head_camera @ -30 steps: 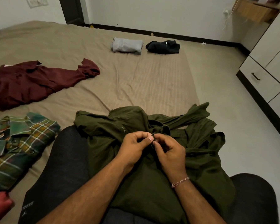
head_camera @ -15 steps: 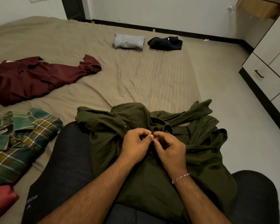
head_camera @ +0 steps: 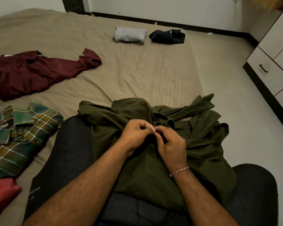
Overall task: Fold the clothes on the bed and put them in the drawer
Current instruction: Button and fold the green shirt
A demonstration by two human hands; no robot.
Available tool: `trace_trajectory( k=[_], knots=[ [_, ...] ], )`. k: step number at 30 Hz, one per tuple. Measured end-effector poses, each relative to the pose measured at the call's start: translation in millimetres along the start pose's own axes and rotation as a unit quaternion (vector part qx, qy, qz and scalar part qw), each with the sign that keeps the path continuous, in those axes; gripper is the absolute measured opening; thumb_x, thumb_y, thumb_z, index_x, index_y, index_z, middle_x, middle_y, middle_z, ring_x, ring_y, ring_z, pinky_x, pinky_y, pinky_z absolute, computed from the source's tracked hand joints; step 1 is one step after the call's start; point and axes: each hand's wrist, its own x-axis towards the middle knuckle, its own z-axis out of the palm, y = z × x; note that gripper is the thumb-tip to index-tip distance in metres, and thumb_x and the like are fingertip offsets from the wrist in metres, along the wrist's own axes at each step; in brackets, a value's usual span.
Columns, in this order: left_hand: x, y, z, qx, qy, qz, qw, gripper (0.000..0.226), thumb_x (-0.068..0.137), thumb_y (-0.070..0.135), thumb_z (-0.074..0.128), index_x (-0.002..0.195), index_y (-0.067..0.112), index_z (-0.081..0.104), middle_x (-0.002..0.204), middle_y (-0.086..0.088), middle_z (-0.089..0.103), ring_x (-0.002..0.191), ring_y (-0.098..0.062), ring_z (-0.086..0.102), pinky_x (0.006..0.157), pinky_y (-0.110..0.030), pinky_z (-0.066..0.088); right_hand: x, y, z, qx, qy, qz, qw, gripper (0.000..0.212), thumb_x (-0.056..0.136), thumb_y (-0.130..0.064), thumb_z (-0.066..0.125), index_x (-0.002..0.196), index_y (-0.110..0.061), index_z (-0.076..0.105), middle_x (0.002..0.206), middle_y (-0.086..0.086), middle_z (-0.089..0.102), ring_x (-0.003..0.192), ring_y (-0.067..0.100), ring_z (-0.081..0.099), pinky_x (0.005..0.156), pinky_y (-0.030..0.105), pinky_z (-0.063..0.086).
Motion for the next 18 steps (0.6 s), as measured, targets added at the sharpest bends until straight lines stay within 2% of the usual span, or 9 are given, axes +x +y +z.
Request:
trace_trajectory(
  k=[2,4,7,9,11,13,14,16,18],
  knots=[
    [-2.6,-0.4,1.8,-0.043,0.012,-0.015,0.999,0.013,0.091,0.004,0.074,0.079,0.010,0.077,0.088,-0.015,0.077,0.087,-0.024,0.074,0.089,-0.039,0.061,0.8,0.3,-0.9,0.005,0.006,0.000,1.000,0.019,0.091,-0.007,0.076,0.109,-0.012,0.076,0.100,-0.002,0.076,0.093,0.004,0.067,0.087,0.009,0.048],
    [-5.6,-1.0,3.8,-0.089,0.010,-0.033,0.995,0.008,0.093,0.003,0.071,0.088,0.002,0.077,0.092,-0.021,0.076,0.086,-0.027,0.074,0.087,-0.039,0.061,3.6,0.6,-2.2,0.025,0.013,0.005,1.000,0.017,0.089,-0.008,0.079,0.105,-0.013,0.077,0.097,-0.004,0.076,0.088,0.004,0.068,0.083,0.016,0.054],
    [-7.4,-0.4,5.2,-0.111,0.013,-0.048,0.993,0.011,0.096,0.005,0.068,0.090,0.001,0.076,0.077,-0.022,0.067,0.064,-0.023,0.060,0.064,-0.032,0.052,7.5,4.0,-4.0,0.064,0.025,0.011,0.998,0.014,0.087,-0.009,0.081,0.100,-0.013,0.078,0.092,-0.007,0.076,0.083,0.006,0.070,0.076,0.027,0.058],
    [-6.8,0.5,5.1,-0.088,0.010,-0.043,0.995,0.013,0.097,0.007,0.066,0.089,0.004,0.076,0.072,-0.016,0.060,0.060,-0.018,0.051,0.058,-0.027,0.044,7.1,4.9,-2.7,0.092,0.020,0.030,0.995,0.013,0.088,-0.008,0.079,0.101,-0.013,0.077,0.093,-0.008,0.075,0.085,0.006,0.070,0.076,0.027,0.058],
    [-6.4,0.8,6.2,-0.038,0.000,-0.014,0.999,0.016,0.098,0.012,0.064,0.088,0.012,0.076,0.078,-0.010,0.067,0.069,-0.021,0.059,0.069,-0.031,0.051,5.7,2.7,-0.7,0.126,0.007,0.071,0.989,0.013,0.090,-0.008,0.076,0.102,-0.013,0.075,0.095,-0.008,0.073,0.087,0.007,0.070,0.076,0.025,0.058],
    [-5.7,0.1,6.6,0.061,0.014,0.048,0.997,0.016,0.098,0.019,0.064,0.085,0.022,0.073,0.083,0.003,0.072,0.080,-0.014,0.066,0.080,-0.034,0.056,6.3,-0.2,0.5,0.153,-0.005,0.113,0.982,0.011,0.094,-0.008,0.072,0.103,-0.015,0.072,0.096,-0.010,0.071,0.088,0.008,0.069,0.076,0.023,0.058],
    [-6.0,0.6,6.8,0.111,0.021,0.088,0.990,0.013,0.098,0.020,0.065,0.087,0.025,0.071,0.084,0.007,0.070,0.081,-0.008,0.065,0.079,-0.032,0.055,7.5,-1.2,-0.2,0.165,-0.002,0.127,0.978,0.009,0.096,-0.009,0.069,0.102,-0.015,0.071,0.094,-0.010,0.071,0.088,0.007,0.068,0.075,0.022,0.057],
    [-10.1,4.7,7.2,0.193,-0.007,0.164,0.967,0.008,0.094,0.022,0.068,0.099,0.028,0.065,0.091,0.012,0.068,0.084,-0.004,0.063,0.079,-0.031,0.054,10.8,0.2,-3.4,0.185,0.019,0.150,0.971,0.006,0.100,-0.011,0.065,0.100,-0.014,0.070,0.091,-0.010,0.070,0.086,0.008,0.067,0.075,0.024,0.056],
    [-12.5,5.4,5.3,0.312,-0.037,0.219,0.924,0.030,0.089,0.025,0.069,0.115,0.033,0.059,0.108,0.014,0.065,0.098,-0.003,0.063,0.086,-0.032,0.055,14.7,3.4,-8.4,0.200,0.030,0.179,0.963,0.006,0.101,-0.014,0.064,0.098,-0.015,0.069,0.089,-0.010,0.069,0.085,0.010,0.067,0.076,0.032,0.058]
  ],
)
